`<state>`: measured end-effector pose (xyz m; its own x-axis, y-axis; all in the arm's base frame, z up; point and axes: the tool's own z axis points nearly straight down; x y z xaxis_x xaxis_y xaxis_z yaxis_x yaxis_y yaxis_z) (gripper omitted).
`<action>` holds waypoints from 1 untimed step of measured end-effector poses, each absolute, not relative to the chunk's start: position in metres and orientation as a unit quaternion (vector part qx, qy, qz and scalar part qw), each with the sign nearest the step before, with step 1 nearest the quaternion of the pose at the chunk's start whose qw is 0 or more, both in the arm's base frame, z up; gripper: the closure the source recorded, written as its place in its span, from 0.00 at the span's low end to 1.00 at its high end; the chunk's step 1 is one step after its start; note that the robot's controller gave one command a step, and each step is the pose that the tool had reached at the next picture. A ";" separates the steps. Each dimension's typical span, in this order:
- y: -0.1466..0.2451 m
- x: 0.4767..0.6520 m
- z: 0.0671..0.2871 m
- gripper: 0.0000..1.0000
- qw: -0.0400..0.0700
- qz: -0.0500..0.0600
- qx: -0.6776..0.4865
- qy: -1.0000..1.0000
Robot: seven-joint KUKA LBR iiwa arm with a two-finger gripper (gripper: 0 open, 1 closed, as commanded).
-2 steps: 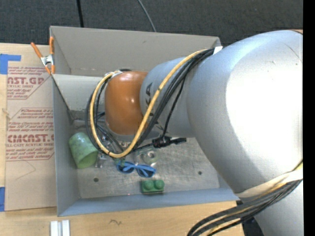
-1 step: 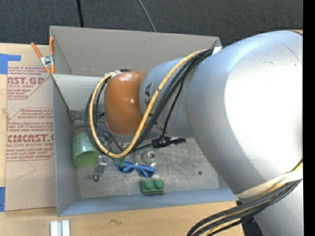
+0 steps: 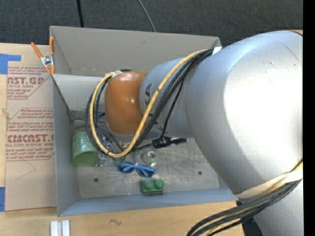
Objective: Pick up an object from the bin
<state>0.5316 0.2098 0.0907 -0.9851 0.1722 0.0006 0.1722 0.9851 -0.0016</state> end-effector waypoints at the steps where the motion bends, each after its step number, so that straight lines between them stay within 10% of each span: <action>1: 0.211 0.532 0.091 0.00 0.000 0.000 -0.086 -0.996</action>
Offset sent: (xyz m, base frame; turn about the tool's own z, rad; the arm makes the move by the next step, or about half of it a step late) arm 0.0000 0.0000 0.0000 0.0000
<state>0.5315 0.2111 0.0908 -0.9852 0.1713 0.0001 0.1713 0.9852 0.0007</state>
